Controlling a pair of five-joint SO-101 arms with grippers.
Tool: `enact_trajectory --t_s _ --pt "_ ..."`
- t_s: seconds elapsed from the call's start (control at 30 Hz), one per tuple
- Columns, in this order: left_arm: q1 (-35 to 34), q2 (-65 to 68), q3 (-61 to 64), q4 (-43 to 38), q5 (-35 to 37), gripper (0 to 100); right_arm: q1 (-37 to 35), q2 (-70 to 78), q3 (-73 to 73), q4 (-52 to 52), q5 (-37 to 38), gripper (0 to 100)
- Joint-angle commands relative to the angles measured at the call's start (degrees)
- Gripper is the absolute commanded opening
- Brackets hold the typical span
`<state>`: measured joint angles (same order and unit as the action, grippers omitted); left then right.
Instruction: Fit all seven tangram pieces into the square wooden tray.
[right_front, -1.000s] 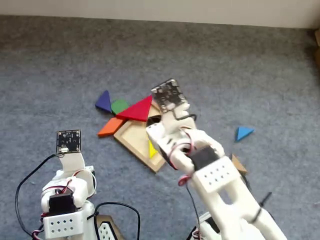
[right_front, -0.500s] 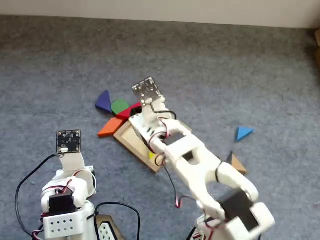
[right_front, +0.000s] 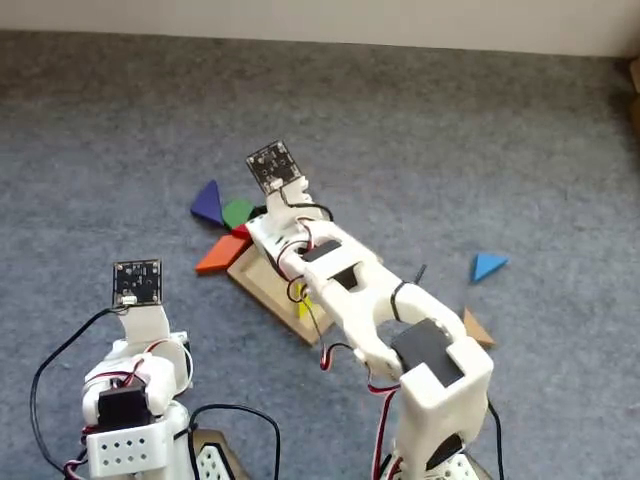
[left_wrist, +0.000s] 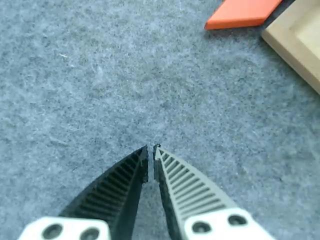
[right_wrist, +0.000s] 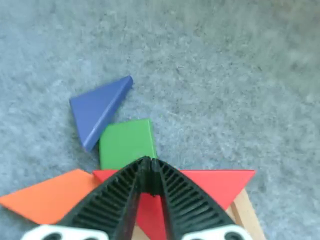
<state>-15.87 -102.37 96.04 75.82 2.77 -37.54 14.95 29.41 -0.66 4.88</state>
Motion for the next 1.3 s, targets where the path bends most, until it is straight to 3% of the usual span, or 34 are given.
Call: enact_trajectory --t_s 0.0,0.27,0.53,1.27 --pt "-0.40 -1.89 1.10 0.18 0.00 4 1.71 -4.79 1.10 0.57 -0.44 0.5" --pt "-0.40 -1.89 1.10 0.18 0.00 4 1.89 -17.10 13.58 1.01 -0.18 0.5" --pt "-0.40 -1.89 1.10 0.18 0.00 4 2.07 -17.63 16.04 1.10 -0.35 0.5" --pt "-0.40 -1.89 1.10 0.18 0.00 4 -1.63 1.80 -11.21 0.40 -0.53 0.5"
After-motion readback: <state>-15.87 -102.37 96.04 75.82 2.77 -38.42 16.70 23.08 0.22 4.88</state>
